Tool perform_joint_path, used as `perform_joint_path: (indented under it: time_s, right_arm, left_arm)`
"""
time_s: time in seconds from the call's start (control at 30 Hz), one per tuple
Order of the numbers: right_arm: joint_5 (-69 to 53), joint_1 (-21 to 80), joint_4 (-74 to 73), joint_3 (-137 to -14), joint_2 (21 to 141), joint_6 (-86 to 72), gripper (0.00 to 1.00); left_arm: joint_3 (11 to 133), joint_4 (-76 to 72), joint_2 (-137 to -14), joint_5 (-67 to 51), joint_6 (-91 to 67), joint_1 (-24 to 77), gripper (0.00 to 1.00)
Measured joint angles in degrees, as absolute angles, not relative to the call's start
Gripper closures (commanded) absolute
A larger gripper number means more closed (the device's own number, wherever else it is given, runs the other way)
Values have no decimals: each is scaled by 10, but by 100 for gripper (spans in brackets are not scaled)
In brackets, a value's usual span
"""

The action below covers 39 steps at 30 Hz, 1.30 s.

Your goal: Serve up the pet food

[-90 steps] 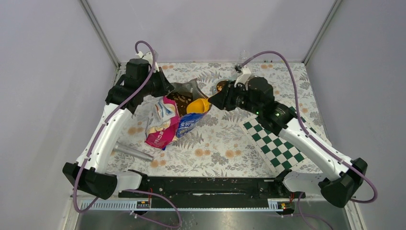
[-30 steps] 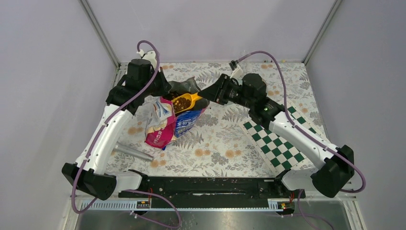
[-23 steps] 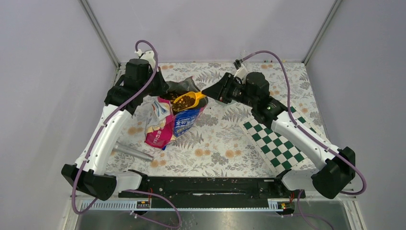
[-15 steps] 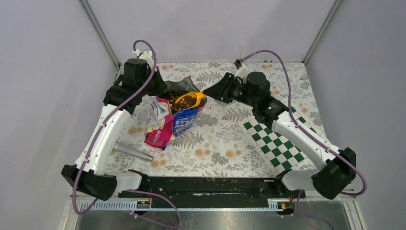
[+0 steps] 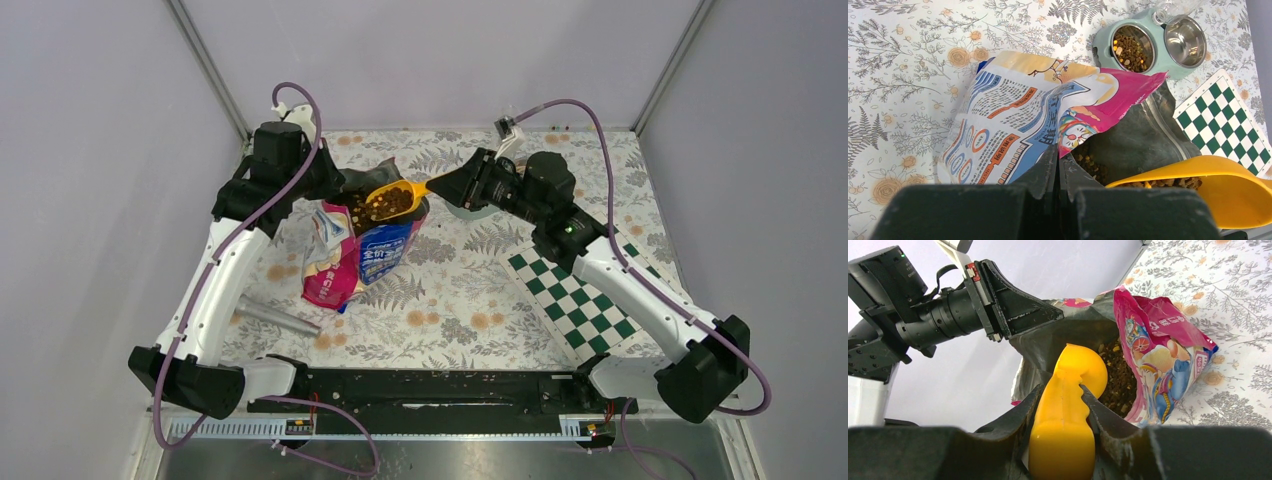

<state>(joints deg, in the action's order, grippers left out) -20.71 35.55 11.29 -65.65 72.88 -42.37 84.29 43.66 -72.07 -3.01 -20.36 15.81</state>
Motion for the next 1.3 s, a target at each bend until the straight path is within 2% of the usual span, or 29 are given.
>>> perform_joint_path:
  time_s: [0.47, 1.3]
  right_arm:
    - [-206, 355, 164, -626, 723, -436, 100]
    - [-190, 319, 308, -540, 735, -686, 100]
  left_arm:
    - [843, 437, -721, -31, -204, 151, 100]
    - [835, 436, -713, -22, -206, 133, 100]
